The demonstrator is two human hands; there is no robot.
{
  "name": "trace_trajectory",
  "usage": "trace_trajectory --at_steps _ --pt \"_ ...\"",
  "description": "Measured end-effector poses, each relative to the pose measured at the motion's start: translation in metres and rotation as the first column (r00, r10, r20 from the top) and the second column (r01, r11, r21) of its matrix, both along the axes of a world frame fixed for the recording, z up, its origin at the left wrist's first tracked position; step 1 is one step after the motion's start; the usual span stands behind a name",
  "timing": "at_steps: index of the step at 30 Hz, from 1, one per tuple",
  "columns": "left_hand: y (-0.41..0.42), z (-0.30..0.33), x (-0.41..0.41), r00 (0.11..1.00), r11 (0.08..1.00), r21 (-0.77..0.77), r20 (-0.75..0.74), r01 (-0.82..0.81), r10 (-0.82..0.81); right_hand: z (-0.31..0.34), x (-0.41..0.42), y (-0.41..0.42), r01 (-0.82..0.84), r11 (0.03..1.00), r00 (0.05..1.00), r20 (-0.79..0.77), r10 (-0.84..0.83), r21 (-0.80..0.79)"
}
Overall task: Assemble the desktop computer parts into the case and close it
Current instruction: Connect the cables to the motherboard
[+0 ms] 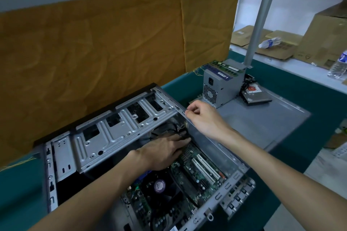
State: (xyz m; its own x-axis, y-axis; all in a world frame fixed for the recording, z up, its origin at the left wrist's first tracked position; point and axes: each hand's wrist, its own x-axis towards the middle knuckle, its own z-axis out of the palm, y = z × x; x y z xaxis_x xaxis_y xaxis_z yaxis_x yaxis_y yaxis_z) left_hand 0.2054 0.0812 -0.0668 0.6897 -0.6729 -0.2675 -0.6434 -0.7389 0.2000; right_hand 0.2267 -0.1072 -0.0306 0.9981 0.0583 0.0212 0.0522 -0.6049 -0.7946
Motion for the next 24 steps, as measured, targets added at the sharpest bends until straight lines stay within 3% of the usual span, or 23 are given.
trace_trajectory --at_steps 6,10,14,24 --pt "-0.015 0.007 -0.003 0.998 0.956 0.289 0.017 0.05 -0.057 0.0 -0.001 0.0 0.001 1.0 1.0 0.002 -0.001 -0.002" --pt "-0.021 0.004 -0.006 0.991 0.92 0.39 0.107 0.032 -0.08 0.001 -0.001 0.001 0.006 1.0 1.0 -0.007 -0.006 -0.018" --pt "-0.021 0.004 -0.004 0.986 0.923 0.385 0.155 0.002 -0.067 0.001 -0.002 0.001 0.008 1.0 1.0 -0.007 -0.008 -0.029" --pt "-0.018 0.001 0.008 0.997 0.958 0.286 0.057 0.027 -0.045 0.005 -0.005 0.004 -0.019 0.997 1.0 0.023 0.021 -0.077"
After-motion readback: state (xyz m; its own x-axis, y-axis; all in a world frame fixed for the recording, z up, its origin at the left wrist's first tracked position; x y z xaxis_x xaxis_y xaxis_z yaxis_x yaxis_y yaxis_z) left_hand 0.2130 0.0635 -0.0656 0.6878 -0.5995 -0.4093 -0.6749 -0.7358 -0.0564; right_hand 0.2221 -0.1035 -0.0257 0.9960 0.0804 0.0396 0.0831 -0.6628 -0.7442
